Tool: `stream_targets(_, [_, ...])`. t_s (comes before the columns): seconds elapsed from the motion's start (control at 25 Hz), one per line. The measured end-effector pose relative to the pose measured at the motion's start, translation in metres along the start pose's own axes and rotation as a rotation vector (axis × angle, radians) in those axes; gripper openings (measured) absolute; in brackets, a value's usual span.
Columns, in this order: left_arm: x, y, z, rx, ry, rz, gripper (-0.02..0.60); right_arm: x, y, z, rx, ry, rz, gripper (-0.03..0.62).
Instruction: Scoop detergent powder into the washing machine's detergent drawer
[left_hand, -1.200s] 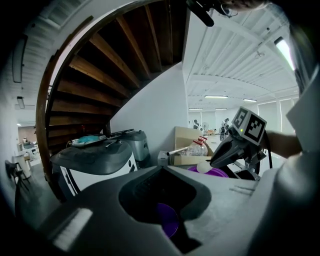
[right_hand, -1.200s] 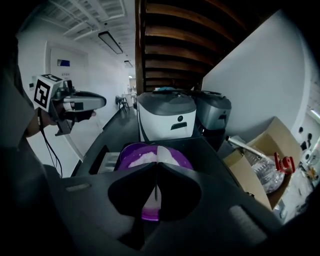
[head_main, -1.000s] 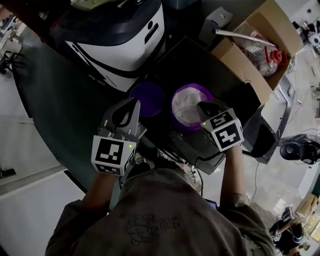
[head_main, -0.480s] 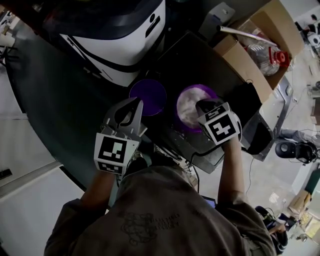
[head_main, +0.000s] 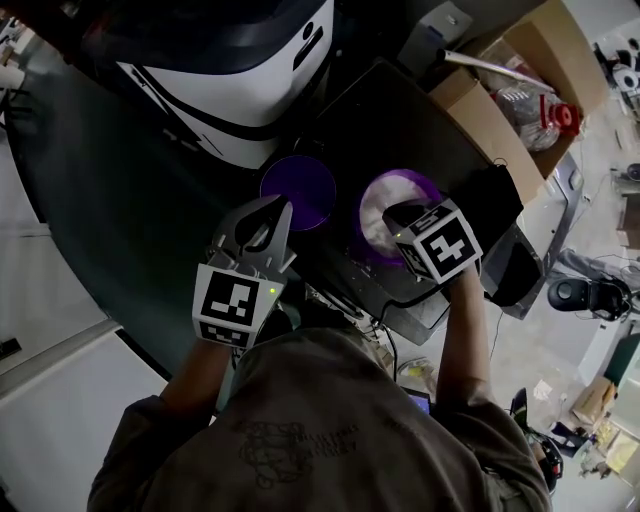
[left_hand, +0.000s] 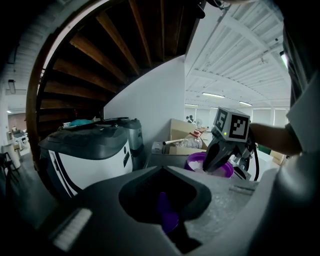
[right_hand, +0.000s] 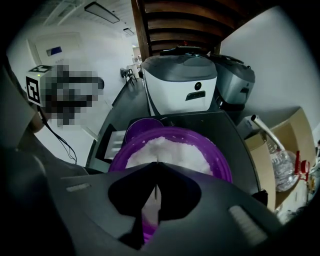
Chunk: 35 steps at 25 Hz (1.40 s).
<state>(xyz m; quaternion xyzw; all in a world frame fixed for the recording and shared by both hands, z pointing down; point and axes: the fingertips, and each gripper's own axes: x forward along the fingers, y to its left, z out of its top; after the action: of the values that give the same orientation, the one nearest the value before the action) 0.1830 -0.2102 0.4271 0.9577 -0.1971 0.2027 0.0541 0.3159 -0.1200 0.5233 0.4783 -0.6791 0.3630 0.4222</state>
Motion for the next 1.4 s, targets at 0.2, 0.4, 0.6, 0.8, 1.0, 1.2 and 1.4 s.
stream_targets(0.2, [-0.002,0.002,-0.001,-0.002,0.004,-0.004,0.0,-0.001,0.007,0.002,0.054,-0.025,0.076,0.035])
stream_targets(0.4, [-0.006,0.001,-0.003,-0.002,0.005,-0.01,0.0,-0.004,0.015,0.001,0.109,-0.05,0.169,0.035])
stream_targets(0.6, [-0.009,-0.002,-0.007,-0.009,0.005,-0.017,0.0,-0.011,0.011,0.0,0.2,-0.082,0.206,0.035])
stream_targets(0.8, [-0.014,-0.003,-0.009,-0.022,0.003,-0.024,0.0,-0.028,0.005,0.001,0.317,-0.179,0.237,0.035])
stream_targets(1.0, [-0.019,-0.005,-0.006,-0.017,-0.008,-0.03,0.0,-0.047,0.005,0.009,0.468,-0.341,0.316,0.035])
stream_targets(1.2, [-0.024,-0.01,-0.004,-0.003,-0.006,-0.04,0.0,-0.061,0.0,0.01,0.71,-0.502,0.435,0.035])
stream_targets(1.4, [-0.027,-0.017,-0.001,0.012,-0.01,-0.05,0.0,-0.079,0.003,0.013,0.839,-0.673,0.595,0.035])
